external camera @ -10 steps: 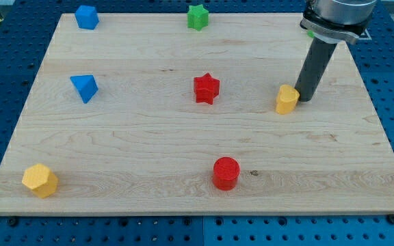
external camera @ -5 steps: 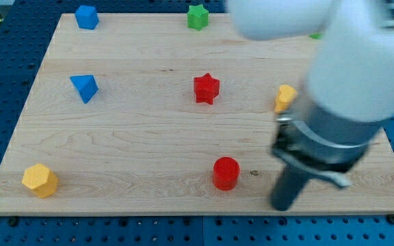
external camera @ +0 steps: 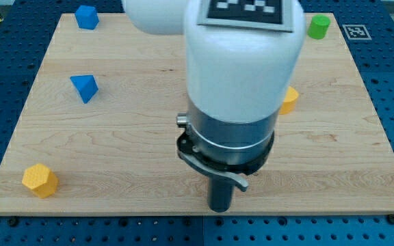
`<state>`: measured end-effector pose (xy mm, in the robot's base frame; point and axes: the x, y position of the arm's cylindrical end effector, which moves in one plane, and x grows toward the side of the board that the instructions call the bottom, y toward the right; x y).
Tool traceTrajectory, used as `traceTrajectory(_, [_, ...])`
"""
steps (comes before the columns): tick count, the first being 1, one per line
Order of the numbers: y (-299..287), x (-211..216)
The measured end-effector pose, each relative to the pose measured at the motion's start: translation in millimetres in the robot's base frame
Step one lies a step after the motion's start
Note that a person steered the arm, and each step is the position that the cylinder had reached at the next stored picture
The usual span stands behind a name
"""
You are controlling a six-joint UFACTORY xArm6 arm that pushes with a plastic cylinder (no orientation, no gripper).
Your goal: Push the red circle up
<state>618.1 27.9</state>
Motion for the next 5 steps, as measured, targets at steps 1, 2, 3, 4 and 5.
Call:
traceTrajectory(1, [2,-6])
traceTrajectory(2, [0,-21])
traceTrajectory(3, [0,-36])
traceTrajectory(4, [0,-55])
traceTrajectory(5, [0,-73])
